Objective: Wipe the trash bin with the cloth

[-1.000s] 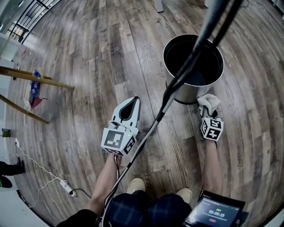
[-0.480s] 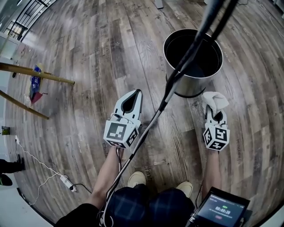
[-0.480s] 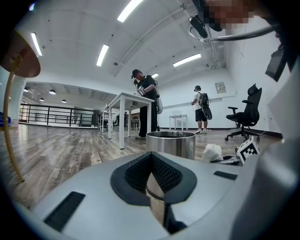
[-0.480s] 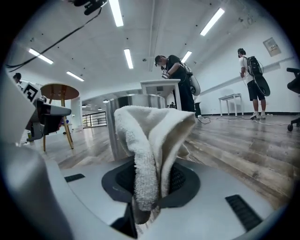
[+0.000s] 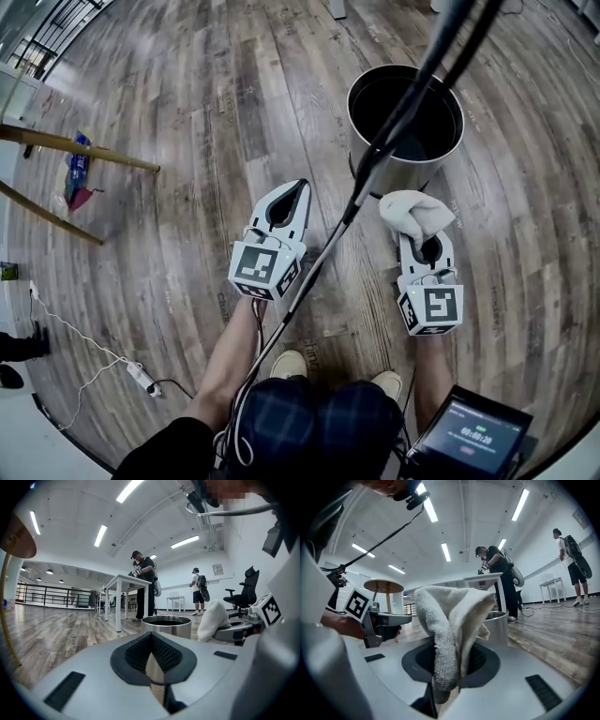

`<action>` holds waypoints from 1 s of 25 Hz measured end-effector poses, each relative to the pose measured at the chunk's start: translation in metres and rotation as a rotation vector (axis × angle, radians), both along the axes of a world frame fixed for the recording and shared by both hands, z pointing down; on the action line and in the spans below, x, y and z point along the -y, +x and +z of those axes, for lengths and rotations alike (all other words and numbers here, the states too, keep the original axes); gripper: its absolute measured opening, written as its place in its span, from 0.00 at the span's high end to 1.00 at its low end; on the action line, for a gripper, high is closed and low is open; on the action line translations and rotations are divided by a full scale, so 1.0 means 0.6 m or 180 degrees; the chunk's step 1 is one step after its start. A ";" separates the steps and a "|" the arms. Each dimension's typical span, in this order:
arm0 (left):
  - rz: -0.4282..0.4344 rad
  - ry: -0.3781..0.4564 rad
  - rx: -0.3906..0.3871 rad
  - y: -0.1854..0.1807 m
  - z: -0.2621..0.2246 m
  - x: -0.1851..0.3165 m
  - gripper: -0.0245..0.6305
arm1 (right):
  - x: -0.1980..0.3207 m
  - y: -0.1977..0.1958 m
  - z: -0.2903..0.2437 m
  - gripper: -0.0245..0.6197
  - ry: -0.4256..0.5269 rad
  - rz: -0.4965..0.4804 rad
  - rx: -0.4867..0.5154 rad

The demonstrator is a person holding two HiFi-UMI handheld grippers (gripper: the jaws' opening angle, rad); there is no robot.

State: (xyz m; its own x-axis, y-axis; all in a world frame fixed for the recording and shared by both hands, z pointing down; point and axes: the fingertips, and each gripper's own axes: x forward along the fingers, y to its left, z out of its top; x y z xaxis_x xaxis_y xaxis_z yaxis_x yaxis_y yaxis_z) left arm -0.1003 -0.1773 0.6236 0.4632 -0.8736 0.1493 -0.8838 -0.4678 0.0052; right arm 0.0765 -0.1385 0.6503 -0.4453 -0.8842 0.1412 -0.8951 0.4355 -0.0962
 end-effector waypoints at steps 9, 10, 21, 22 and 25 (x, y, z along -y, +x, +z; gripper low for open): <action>0.0018 -0.0024 0.0031 -0.003 -0.167 -0.025 0.97 | -0.041 -0.037 -0.173 0.82 -0.0026 -0.0179 -0.0049; 0.0013 -0.0024 0.0026 -0.002 -0.202 -0.029 0.97 | -0.048 -0.037 -0.205 0.82 -0.0036 -0.0190 -0.0055; 0.0169 0.0016 0.0118 0.029 -0.620 -0.116 0.97 | -0.123 -0.046 -0.610 0.82 -0.0090 -0.0119 -0.0035; 0.0172 0.0013 0.0105 0.028 -0.650 -0.120 0.97 | -0.126 -0.046 -0.642 0.82 -0.0086 -0.0108 -0.0025; 0.0173 -0.0006 0.0085 0.022 -0.731 -0.130 0.97 | -0.130 -0.050 -0.731 0.82 -0.0070 -0.0077 -0.0005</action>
State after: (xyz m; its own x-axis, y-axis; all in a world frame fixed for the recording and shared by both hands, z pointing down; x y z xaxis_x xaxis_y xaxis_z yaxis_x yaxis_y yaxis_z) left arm -0.0870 -0.0993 0.1851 0.5058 -0.8469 0.1638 -0.8569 -0.5151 -0.0171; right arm 0.0466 -0.0605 0.2117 -0.4663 -0.8698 0.1614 -0.8845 0.4547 -0.1045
